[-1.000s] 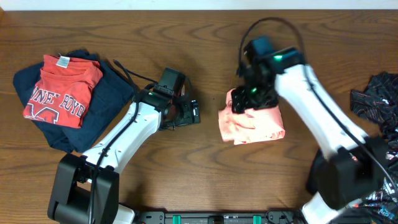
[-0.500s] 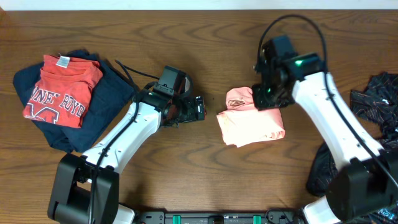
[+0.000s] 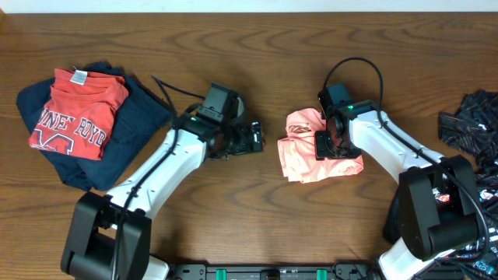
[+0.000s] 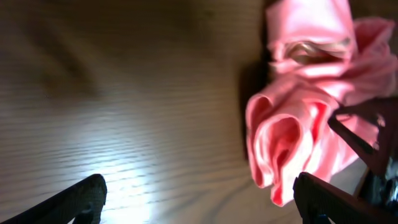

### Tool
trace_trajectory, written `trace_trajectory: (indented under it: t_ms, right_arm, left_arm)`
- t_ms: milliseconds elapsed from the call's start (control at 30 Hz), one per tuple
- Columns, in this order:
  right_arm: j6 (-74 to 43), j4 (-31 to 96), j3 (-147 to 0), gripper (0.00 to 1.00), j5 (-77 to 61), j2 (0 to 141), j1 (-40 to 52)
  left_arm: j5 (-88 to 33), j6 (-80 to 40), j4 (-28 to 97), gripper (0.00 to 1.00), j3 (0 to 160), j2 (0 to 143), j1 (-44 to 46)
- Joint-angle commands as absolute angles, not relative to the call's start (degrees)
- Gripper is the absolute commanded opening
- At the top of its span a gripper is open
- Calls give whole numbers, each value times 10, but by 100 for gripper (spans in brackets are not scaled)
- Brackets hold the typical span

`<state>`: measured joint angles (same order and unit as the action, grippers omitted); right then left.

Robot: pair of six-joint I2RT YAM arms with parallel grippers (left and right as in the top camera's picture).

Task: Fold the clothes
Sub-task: 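Grasp the folded pink shirt with the left gripper, then carry the folded pink shirt left and place it on the red shirt stack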

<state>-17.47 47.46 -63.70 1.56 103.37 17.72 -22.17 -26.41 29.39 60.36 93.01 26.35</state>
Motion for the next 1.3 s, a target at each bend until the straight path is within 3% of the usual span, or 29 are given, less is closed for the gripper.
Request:
trace_trajectory:
  t_ms: [0, 267, 600, 900, 967, 1000, 1033, 1067, 1167, 1267]
  right_arm:
    - [-188, 502, -664, 58, 43, 1022, 161]
    - [-186, 604, -794, 65, 86, 941, 144]
    - [-175, 647, -810, 70, 86, 876, 97]
    - [-175, 671, -810, 70, 83, 875, 83]
    - [-175, 675, -810, 70, 84, 875, 83]
    - [-175, 678, -810, 70, 84, 875, 83]
    - [-175, 681, -810, 69, 84, 875, 83]
    - [-172, 684, -810, 69, 84, 875, 83]
    - [-171, 691, -810, 69, 84, 875, 83]
    - [-171, 699, -810, 69, 84, 875, 83]
  left_arm:
    - [-228, -236, 290, 99, 600, 936, 295]
    - [-243, -216, 259, 98, 600, 949, 354]
    - [-302, -217, 134, 98, 600, 1059, 378]
    - [-386, -217, -91, 100, 600, 1153, 402]
    - [-385, -217, -136, 82, 600, 1165, 413]
    - [-385, -217, -150, 64, 600, 1166, 416]
    - [-379, -217, -161, 36, 600, 1166, 416]
    - [-369, -217, -167, 20, 601, 1166, 416]
    - [-338, -216, -168, 6, 609, 1158, 392]
    - [-336, -217, -163, 6, 619, 1128, 333]
